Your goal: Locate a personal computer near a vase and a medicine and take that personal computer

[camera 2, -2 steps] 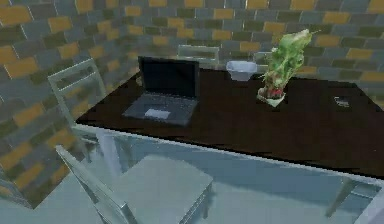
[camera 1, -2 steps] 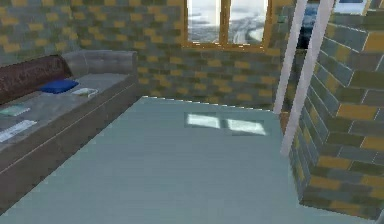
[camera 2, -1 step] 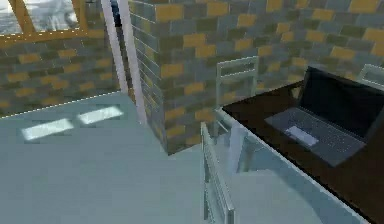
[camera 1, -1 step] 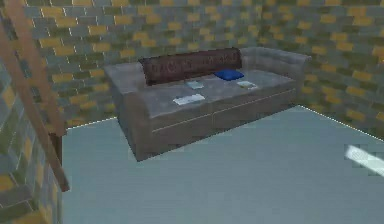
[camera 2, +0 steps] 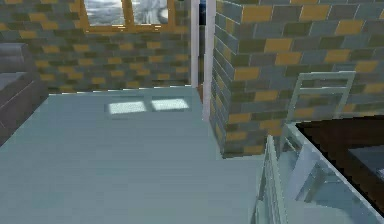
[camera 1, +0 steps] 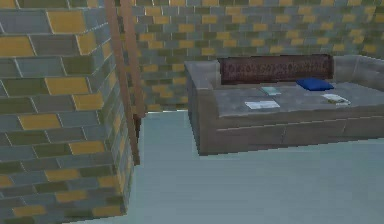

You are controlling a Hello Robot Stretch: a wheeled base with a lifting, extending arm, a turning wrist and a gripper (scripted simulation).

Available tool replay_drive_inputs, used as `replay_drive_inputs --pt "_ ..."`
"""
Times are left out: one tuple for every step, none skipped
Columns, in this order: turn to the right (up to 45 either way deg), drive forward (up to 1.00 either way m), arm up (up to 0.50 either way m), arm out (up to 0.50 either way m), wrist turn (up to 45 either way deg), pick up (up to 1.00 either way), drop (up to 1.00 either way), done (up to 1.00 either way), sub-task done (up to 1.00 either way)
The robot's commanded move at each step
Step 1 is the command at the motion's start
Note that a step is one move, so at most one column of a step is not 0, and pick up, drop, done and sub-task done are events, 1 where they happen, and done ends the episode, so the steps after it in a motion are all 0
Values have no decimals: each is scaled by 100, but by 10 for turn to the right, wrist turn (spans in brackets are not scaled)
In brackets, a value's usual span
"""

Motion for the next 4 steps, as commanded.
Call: replay_drive_inputs --pt "0 30 0 0 0 0 0 0 0" --pt "450 0 0 0 0 0 0 0 0" --pt "300 0 0 0 0 0 0 0 0" --pt "0 30 0 0 0 0 0 0 0"
